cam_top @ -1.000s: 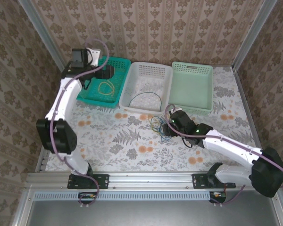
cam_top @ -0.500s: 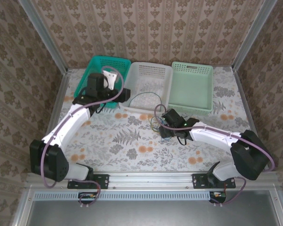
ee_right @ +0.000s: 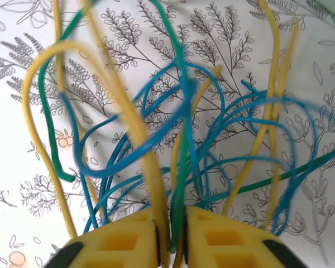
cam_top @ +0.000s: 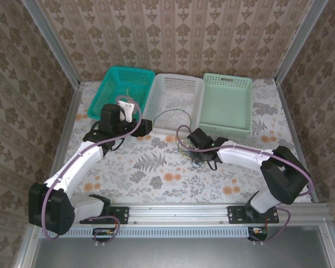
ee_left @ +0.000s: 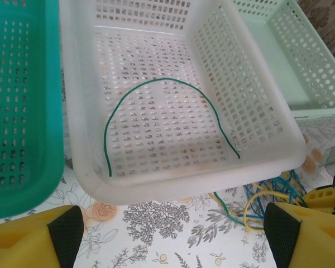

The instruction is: Untangle the cables

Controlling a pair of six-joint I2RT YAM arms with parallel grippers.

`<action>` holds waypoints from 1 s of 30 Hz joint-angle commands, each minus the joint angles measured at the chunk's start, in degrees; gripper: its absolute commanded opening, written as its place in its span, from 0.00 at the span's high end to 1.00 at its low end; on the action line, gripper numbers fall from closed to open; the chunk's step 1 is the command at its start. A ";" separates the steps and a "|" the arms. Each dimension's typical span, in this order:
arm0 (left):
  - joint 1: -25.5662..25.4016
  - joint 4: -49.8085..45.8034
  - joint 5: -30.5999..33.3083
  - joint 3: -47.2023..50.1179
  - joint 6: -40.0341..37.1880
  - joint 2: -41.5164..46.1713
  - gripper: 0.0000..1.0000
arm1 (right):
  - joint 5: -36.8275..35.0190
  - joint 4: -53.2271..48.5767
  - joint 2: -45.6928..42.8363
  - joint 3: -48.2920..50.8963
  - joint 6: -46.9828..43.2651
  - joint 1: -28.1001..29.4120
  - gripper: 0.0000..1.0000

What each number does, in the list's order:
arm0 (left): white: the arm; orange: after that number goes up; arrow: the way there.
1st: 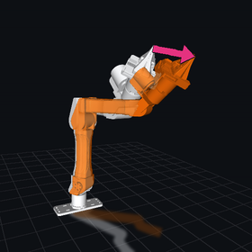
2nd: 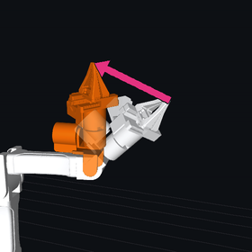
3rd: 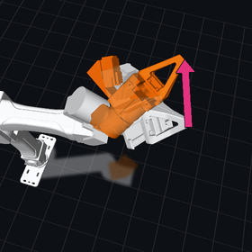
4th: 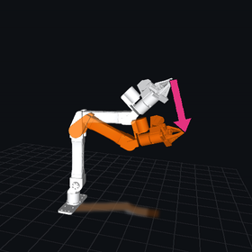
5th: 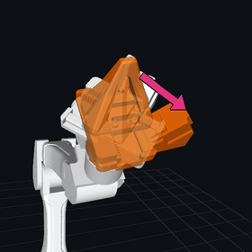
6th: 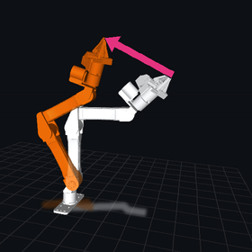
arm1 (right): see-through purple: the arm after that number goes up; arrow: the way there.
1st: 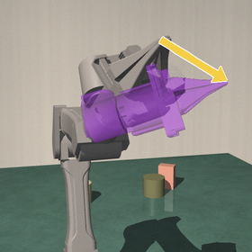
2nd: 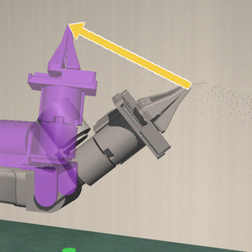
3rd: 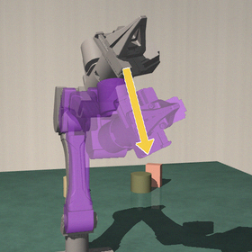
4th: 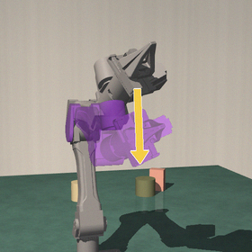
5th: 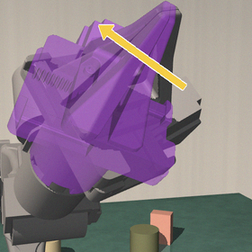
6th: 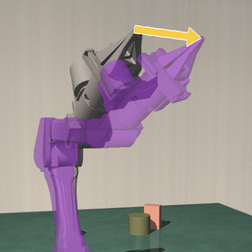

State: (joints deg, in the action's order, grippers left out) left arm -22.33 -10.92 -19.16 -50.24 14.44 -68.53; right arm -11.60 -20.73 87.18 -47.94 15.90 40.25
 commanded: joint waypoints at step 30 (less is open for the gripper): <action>-7.11 12.79 -22.15 -2.36 -2.56 -22.23 0.41 | 13.18 12.99 -21.25 13.09 -10.87 -0.36 0.93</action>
State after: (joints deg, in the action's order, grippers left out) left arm -29.23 -1.39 -38.76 -51.07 11.86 -90.35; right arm -0.51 -10.07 67.22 -35.81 5.91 40.14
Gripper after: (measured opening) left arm 0.591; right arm 0.075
